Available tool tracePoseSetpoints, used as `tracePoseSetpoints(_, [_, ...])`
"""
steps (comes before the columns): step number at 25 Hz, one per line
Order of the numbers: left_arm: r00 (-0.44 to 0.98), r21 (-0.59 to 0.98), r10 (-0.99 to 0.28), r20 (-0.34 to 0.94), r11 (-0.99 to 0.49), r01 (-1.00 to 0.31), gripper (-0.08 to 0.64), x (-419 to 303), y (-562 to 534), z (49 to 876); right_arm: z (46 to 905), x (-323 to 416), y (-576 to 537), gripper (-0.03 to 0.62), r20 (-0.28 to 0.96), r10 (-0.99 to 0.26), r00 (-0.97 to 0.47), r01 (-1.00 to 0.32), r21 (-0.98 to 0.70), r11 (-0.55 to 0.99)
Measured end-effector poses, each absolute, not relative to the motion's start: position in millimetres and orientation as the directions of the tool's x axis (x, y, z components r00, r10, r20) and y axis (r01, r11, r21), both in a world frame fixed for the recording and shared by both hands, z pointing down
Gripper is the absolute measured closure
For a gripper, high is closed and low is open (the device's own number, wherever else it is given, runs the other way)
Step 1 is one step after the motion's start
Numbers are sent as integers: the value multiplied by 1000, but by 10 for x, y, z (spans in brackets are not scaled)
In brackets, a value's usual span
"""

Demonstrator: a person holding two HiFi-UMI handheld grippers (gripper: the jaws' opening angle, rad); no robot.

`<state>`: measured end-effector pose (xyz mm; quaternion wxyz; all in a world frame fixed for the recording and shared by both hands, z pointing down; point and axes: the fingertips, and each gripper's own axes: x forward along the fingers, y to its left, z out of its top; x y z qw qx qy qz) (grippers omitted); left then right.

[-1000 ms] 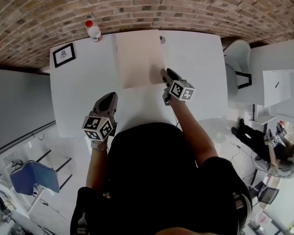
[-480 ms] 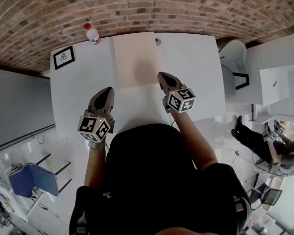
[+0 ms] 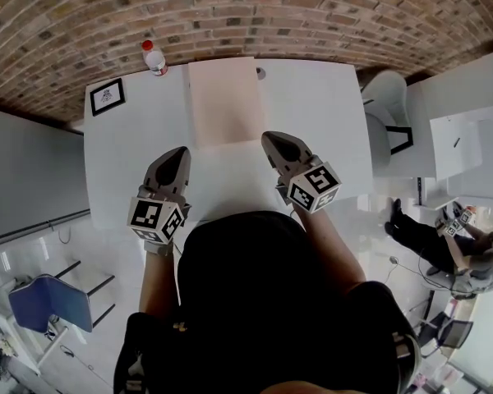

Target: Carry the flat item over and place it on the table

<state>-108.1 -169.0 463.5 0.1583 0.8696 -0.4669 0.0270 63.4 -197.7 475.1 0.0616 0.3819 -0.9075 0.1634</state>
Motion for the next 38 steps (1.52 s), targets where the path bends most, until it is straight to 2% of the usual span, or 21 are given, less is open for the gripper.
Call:
tracePoseSetpoints(9, [584, 196, -791, 185, -552, -810, 557, -973, -1432, 4445, 4509, 564, -1543, 580, 232, -636, -736, -675, -167, 719])
tracePoseSetpoints(38, [553, 216, -815, 173, -517, -829, 557, -1032, -907, 4416, 4545, 479, -1130, 580, 216, -588, -779, -625, -198, 755])
